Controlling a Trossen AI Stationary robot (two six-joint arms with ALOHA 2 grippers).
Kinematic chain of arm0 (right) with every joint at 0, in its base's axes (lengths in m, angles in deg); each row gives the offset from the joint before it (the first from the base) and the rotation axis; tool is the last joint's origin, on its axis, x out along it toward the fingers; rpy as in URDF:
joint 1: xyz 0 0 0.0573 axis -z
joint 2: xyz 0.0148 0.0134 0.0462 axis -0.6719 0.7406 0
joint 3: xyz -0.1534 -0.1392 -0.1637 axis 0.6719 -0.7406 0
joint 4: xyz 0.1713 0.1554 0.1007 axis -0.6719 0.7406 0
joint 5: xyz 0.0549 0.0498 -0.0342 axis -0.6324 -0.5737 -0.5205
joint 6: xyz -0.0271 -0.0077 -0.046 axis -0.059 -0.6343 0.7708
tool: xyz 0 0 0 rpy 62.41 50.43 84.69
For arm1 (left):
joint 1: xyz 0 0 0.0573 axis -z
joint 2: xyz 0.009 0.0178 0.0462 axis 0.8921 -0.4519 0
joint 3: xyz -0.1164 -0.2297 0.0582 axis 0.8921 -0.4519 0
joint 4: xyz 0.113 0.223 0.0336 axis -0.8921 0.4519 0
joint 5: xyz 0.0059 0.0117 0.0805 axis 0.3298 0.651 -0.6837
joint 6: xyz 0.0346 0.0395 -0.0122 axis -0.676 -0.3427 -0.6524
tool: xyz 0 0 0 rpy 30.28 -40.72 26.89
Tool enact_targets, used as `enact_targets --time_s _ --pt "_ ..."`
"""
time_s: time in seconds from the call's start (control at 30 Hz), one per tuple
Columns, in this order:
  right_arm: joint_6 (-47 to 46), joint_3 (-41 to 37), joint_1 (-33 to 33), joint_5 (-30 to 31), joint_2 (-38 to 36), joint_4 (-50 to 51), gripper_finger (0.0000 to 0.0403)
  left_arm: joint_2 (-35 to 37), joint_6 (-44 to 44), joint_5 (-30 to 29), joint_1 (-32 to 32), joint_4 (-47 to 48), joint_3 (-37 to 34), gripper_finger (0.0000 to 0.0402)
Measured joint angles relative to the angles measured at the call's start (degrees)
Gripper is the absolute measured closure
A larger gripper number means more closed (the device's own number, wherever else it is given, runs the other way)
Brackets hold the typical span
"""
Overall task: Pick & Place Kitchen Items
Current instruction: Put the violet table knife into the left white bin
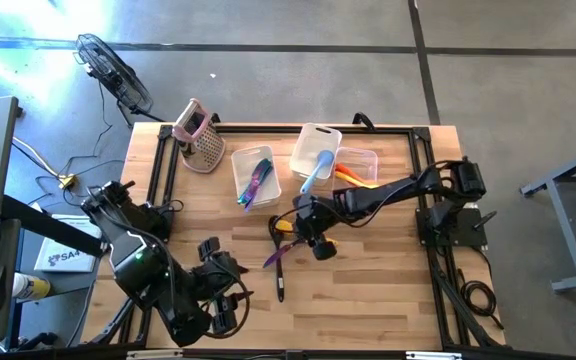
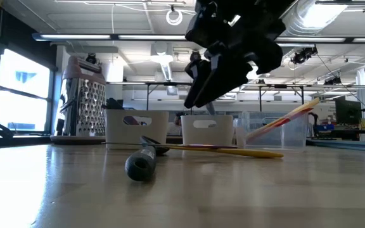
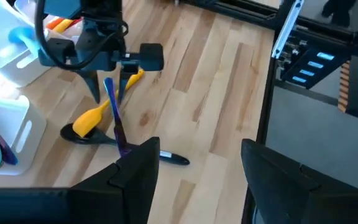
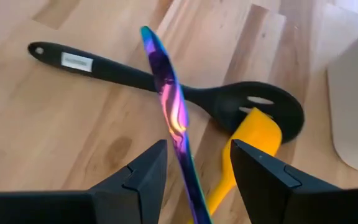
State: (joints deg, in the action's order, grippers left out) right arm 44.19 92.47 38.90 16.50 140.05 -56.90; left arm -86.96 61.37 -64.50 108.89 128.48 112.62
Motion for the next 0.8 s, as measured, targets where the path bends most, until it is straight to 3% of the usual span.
enact_targets --time_s 0.23,0.53,0.8 --pt "6.85 -0.04 -0.85 -0.43 3.85 1.25 0.0234 -0.14 0.4 2.7 -0.02 -3.72 0.07 0.0183" --pt "8.41 0.1 -1.89 -0.3 6.73 -0.56 0.0234 -0.55 0.18 2.85 0.0 -3.59 0.04 0.0183" --pt "10.29 0.0 -2.34 3.37 7.67 -2.03 0.0234 -0.55 0.2 2.92 0.0 -3.62 0.04 0.0183"
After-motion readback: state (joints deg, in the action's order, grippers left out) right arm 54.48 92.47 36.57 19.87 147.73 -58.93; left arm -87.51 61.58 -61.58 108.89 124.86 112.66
